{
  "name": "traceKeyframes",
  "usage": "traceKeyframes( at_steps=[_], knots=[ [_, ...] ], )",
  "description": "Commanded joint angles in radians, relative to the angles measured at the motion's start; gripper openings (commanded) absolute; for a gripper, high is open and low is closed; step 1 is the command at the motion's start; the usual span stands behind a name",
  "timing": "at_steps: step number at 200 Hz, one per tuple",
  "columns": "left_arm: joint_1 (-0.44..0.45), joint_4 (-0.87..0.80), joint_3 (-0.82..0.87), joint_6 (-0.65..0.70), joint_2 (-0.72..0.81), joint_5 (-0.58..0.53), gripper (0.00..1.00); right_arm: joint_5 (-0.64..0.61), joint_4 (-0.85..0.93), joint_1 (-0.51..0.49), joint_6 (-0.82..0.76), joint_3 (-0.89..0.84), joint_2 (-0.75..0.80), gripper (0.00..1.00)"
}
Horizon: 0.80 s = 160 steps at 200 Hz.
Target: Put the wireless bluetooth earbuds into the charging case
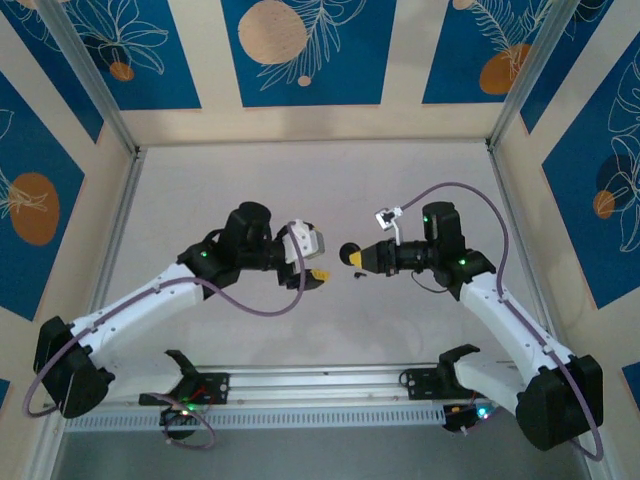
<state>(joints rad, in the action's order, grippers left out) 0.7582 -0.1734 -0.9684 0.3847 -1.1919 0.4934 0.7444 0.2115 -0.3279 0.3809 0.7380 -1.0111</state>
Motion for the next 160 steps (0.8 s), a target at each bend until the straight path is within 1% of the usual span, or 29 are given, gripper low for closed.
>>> traceKeyframes(
  at_steps=[1, 22, 38, 75, 97, 130, 138, 143, 160],
  knots=[
    [-0.045, 0.157, 0.030, -0.126, 0.022, 0.174, 0.76, 0.079, -0.080, 0.003, -0.096, 0.011, 0.025, 0.20],
    [-0.073, 0.226, 0.049, -0.179, 0.018, 0.251, 0.75, 0.125, -0.080, 0.001, -0.196, 0.029, 0.041, 0.20],
    [-0.082, 0.267, 0.061, -0.196, 0.017, 0.285, 0.74, 0.136, -0.047, -0.001, -0.287, 0.045, 0.059, 0.20],
    [-0.083, 0.267, 0.050, -0.183, -0.009, 0.361, 0.72, 0.167, 0.037, 0.000, -0.510, 0.086, 0.087, 0.19],
    [-0.082, 0.278, 0.043, -0.161, -0.029, 0.430, 0.68, 0.200, 0.037, -0.005, -0.585, 0.115, 0.073, 0.18],
    [-0.082, 0.303, 0.035, -0.161, -0.043, 0.453, 0.65, 0.222, 0.191, -0.030, -0.742, 0.210, 0.009, 0.18],
    [-0.082, 0.304, 0.032, -0.157, -0.044, 0.452, 0.64, 0.227, 0.216, -0.034, -0.762, 0.227, -0.007, 0.18],
    [-0.082, 0.304, 0.030, -0.155, -0.044, 0.453, 0.62, 0.231, 0.223, -0.036, -0.769, 0.234, -0.014, 0.18],
    [-0.081, 0.286, 0.019, -0.148, -0.048, 0.451, 0.59, 0.236, 0.214, -0.044, -0.769, 0.239, -0.032, 0.18]
  ],
)
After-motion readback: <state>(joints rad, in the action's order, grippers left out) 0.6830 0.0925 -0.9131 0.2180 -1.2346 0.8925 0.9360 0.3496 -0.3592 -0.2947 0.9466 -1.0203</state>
